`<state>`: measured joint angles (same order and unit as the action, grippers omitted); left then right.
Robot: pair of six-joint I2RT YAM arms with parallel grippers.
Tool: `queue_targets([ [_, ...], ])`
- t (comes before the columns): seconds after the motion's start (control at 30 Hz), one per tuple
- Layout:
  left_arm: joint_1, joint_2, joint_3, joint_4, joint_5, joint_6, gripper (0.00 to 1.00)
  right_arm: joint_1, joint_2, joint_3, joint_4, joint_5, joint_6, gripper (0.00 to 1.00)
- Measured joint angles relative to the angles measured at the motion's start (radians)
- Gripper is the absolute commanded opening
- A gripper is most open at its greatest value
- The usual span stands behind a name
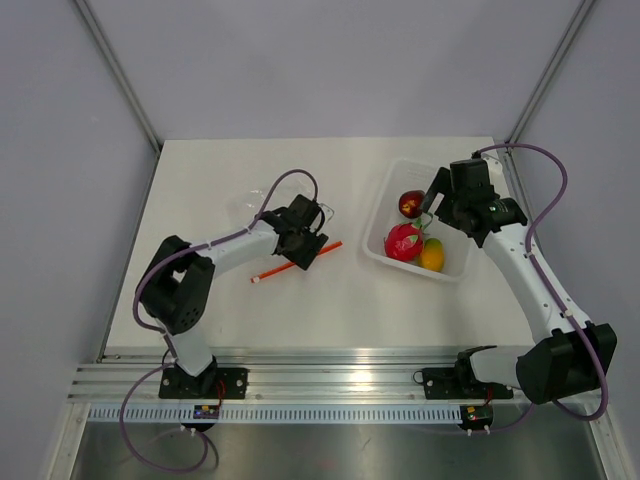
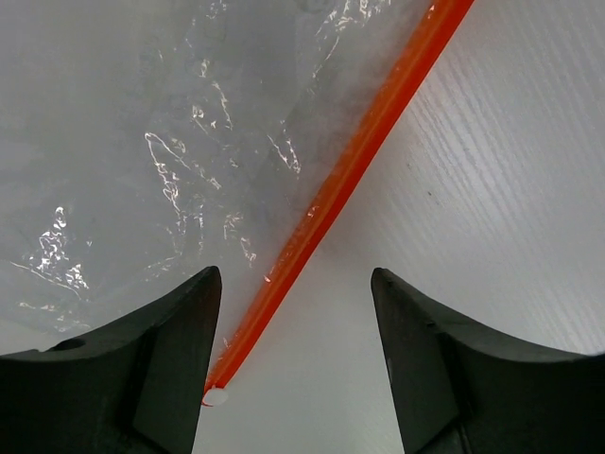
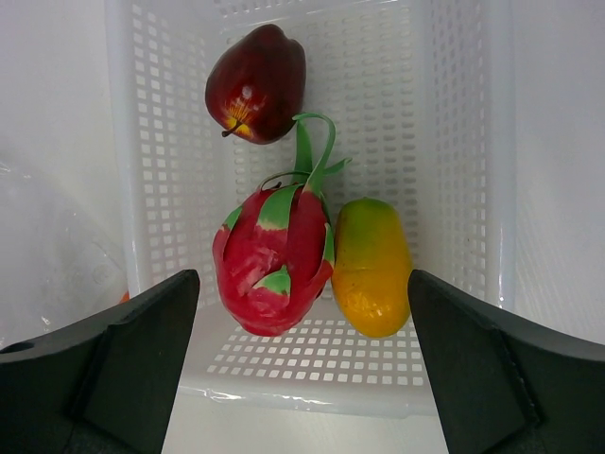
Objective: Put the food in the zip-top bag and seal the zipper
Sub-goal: Pick up the zipper food storage bag at the center of the board.
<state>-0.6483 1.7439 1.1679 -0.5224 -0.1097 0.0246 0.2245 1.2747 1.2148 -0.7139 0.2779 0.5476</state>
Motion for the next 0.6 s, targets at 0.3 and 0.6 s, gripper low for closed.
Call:
queue_targets([
  [0.3, -0.006, 0.147, 0.078, -0.021, -0.075, -0.024, 0.5, 0.0, 0.0, 0.0, -0.003, 0.002, 0.003, 0.99],
  [0.6, -0.006, 0.204, 0.135, -0.022, -0.114, -0.056, 0.0, 0.0, 0.004, 0.001, -0.009, 0.001, 0.003, 0.99],
])
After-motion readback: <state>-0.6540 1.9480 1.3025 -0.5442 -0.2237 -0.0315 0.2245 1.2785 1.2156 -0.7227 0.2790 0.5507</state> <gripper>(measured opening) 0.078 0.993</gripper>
